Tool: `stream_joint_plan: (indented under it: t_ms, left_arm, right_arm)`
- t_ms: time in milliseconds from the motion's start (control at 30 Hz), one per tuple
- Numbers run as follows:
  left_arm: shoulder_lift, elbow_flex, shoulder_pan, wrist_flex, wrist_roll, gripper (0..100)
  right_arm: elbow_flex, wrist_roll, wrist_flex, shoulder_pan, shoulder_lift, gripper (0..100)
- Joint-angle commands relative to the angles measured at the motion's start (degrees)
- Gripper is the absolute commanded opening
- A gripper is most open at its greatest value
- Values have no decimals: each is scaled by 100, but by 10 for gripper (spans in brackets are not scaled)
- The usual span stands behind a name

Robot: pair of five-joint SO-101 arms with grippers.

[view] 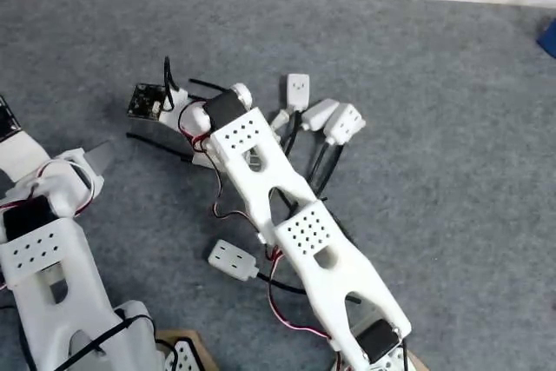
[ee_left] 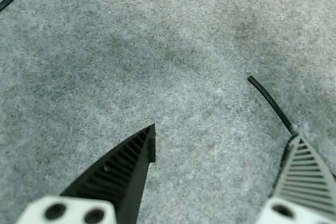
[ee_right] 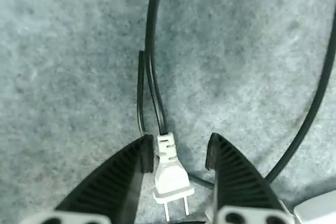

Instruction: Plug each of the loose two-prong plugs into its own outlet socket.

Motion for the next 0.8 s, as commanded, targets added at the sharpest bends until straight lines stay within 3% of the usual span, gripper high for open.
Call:
stream_joint_plan:
  t_ms: [0,333,767]
  left_arm:
    - [-4,-154,84,-88,44,373]
    - [-4,-154,84,-88,44,373]
    - [-4,-145,84,-79,44,373]
  right_arm:
    - [13,35,-57,-4,-391,166]
    - [743,35,-602,189,-391,166]
    - [875,35,-549,330,-382,166]
